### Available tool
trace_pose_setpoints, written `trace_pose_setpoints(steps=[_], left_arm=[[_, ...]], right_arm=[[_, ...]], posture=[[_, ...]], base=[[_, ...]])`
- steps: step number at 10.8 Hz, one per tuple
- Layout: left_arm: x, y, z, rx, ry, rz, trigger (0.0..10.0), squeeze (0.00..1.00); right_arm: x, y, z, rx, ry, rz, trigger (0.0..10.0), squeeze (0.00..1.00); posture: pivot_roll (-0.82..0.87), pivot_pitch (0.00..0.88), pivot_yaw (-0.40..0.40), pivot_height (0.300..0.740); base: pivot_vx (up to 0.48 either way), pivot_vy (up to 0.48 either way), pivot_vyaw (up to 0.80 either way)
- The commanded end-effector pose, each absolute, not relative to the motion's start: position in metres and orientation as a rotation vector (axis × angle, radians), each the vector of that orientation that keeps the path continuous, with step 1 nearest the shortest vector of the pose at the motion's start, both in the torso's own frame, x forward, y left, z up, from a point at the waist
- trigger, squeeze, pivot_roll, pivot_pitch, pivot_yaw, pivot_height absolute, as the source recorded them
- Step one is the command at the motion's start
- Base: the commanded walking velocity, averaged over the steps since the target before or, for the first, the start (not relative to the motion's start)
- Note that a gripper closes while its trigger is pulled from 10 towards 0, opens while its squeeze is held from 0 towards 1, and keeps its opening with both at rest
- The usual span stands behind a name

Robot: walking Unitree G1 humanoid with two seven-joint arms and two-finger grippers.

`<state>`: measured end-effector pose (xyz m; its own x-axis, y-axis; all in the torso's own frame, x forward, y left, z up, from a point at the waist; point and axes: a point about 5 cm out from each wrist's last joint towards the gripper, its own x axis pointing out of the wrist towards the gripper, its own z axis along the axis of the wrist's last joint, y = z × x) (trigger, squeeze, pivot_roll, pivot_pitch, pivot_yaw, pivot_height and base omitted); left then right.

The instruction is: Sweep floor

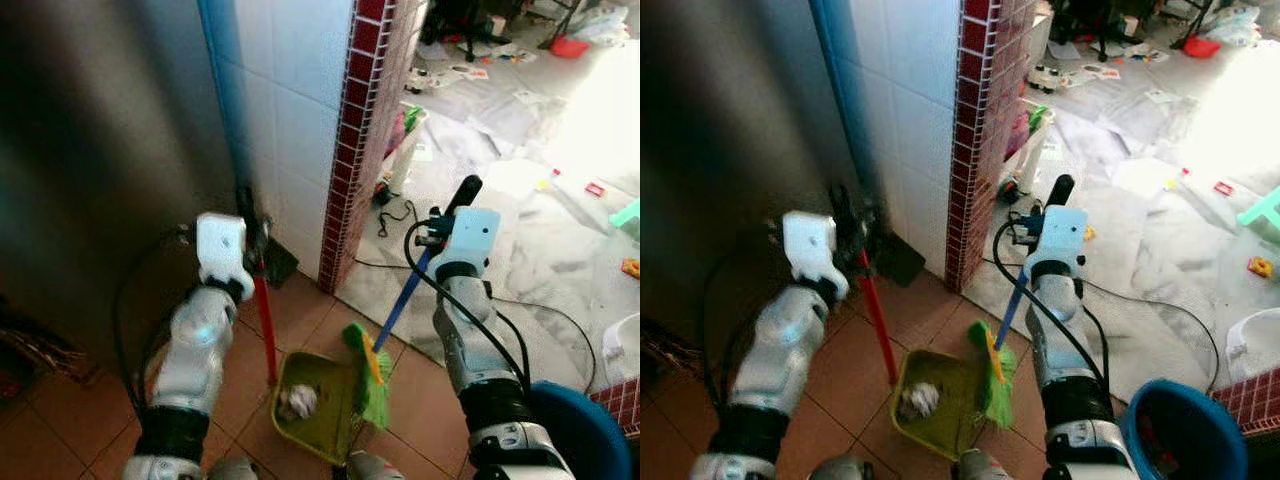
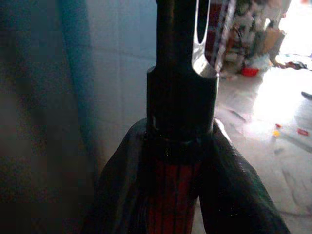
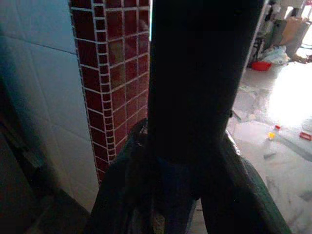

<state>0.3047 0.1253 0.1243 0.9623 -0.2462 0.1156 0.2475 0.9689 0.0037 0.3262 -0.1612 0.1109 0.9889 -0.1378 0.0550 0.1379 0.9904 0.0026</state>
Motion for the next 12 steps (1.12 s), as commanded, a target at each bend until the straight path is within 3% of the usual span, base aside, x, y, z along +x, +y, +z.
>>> trace_pose_setpoints(steps=[1, 5, 10, 12], left_arm=[[0.309, 0.133, 0.152, 0.009, -0.228, -0.229, 10.0, 0.0], [0.293, 0.145, 0.13, 0.094, -0.121, -0.271, 10.0, 0.0], [0.299, 0.119, 0.09, 0.096, 0.026, -0.326, 10.0, 0.0], [0.31, 0.117, 0.091, 0.098, 0.002, -0.239, 10.0, 0.0]], right_arm=[[0.326, -0.163, 0.11, -0.064, -0.059, -0.126, 10.0, 0.0], [0.329, -0.166, 0.11, -0.109, -0.051, -0.133, 10.0, 0.0], [0.333, -0.182, 0.111, -0.2, 0.027, -0.252, 10.0, 0.0], [0.334, -0.181, 0.106, -0.145, 0.129, -0.269, 10.0, 0.0]], posture=[[-0.03, 0.051, -0.027, 0.74], [-0.02, 0.063, -0.031, 0.74], [-0.05, 0.055, -0.029, 0.74], [-0.06, 0.056, -0.035, 0.74]], base=[[0.0, 0.0, 0.0], [0.0, 0.0, 0.0], [0.0, 0.0, 0.0], [0.0, 0.0, 0.0]])
